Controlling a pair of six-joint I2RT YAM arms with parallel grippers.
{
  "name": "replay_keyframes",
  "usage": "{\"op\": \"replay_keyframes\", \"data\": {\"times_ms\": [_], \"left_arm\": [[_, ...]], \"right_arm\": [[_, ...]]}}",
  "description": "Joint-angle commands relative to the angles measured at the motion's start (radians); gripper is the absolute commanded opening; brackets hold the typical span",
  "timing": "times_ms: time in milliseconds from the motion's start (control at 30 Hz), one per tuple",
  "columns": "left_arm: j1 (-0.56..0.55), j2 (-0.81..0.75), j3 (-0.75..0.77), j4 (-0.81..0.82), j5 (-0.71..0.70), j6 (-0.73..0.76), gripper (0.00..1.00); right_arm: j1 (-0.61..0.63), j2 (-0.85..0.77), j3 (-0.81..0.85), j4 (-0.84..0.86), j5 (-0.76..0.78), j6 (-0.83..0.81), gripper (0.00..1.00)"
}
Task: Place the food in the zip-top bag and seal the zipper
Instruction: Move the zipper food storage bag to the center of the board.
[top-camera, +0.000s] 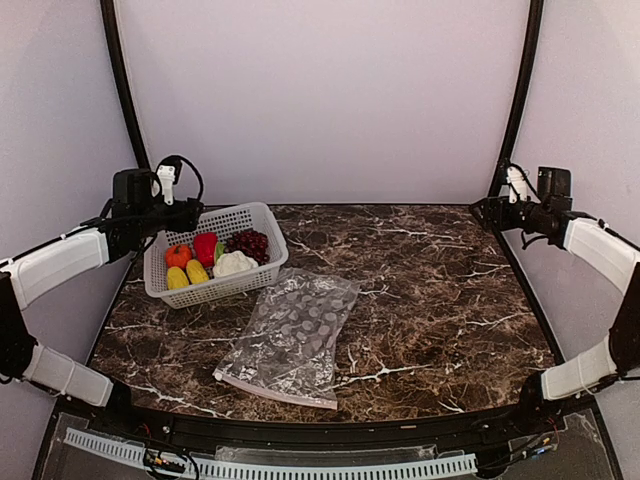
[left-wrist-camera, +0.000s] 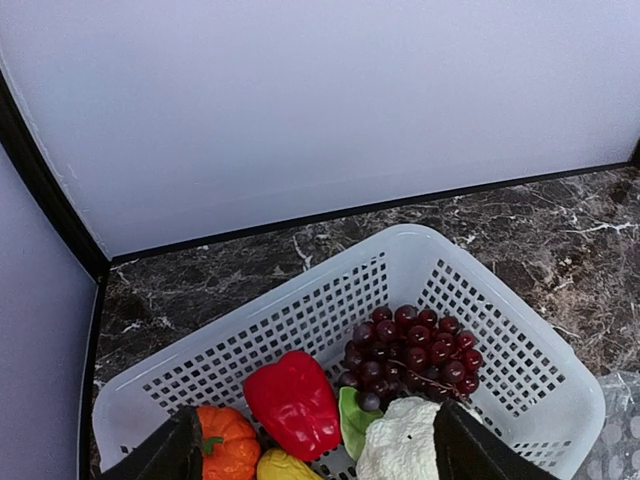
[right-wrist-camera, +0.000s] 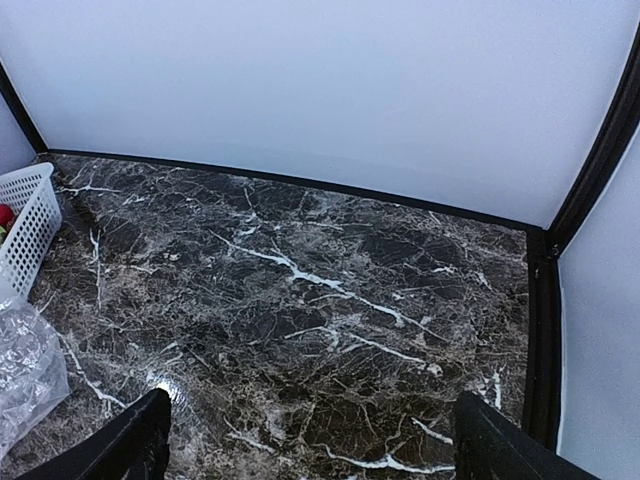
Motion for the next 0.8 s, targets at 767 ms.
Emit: {"op": "replay_keyframes", "data": {"times_ms": [767], "left_arm": [[-0.438, -0.069, -0.267, -0.292, 0.136, -0.408, 0.90]], "right_arm": [[-0.042, -0.020, -0.126, 0.123, -0.538, -0.223, 0.96]]}}
